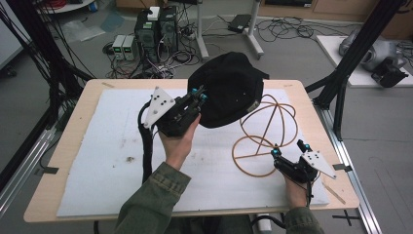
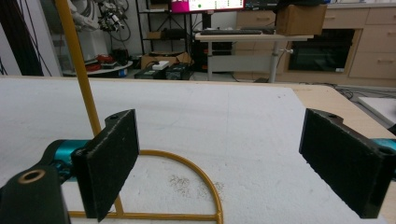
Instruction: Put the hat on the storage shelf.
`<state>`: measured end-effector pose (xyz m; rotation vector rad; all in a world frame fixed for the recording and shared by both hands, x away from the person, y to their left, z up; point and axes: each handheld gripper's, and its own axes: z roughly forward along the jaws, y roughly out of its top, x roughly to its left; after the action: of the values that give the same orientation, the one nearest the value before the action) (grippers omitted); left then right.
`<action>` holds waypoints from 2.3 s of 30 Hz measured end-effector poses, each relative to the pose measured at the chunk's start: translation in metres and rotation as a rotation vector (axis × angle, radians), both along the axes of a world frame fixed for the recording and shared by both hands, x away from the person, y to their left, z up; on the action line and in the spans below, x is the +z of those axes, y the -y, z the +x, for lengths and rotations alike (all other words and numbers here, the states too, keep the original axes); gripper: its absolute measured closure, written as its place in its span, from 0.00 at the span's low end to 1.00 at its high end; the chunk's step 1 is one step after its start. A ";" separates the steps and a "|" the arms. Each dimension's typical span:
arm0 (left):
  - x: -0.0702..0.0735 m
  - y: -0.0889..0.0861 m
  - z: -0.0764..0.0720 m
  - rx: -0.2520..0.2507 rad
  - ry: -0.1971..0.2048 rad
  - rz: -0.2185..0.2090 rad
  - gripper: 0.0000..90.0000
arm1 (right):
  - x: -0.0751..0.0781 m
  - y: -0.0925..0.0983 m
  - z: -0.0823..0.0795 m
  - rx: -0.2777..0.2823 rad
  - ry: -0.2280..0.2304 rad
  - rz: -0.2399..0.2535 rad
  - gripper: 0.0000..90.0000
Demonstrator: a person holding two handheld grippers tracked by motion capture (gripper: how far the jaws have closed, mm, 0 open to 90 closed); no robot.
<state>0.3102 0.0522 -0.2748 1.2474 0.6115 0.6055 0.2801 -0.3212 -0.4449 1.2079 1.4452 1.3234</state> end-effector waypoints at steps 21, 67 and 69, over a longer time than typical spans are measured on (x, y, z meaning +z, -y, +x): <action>0.005 0.052 0.006 -0.133 -0.023 -0.031 0.97 | 0.000 -0.001 -0.002 0.009 -0.005 0.004 0.13; 0.018 0.120 0.021 -0.277 -0.179 0.297 0.97 | 0.000 -0.001 -0.003 0.031 -0.010 0.015 0.13; 0.018 0.120 0.021 -0.279 -0.174 0.301 0.96 | 0.000 -0.001 -0.003 0.030 -0.010 0.015 0.13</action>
<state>0.3314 -0.0676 -0.2566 1.6481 0.4881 0.3651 0.2773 -0.3204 -0.4452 1.2087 1.4681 1.3520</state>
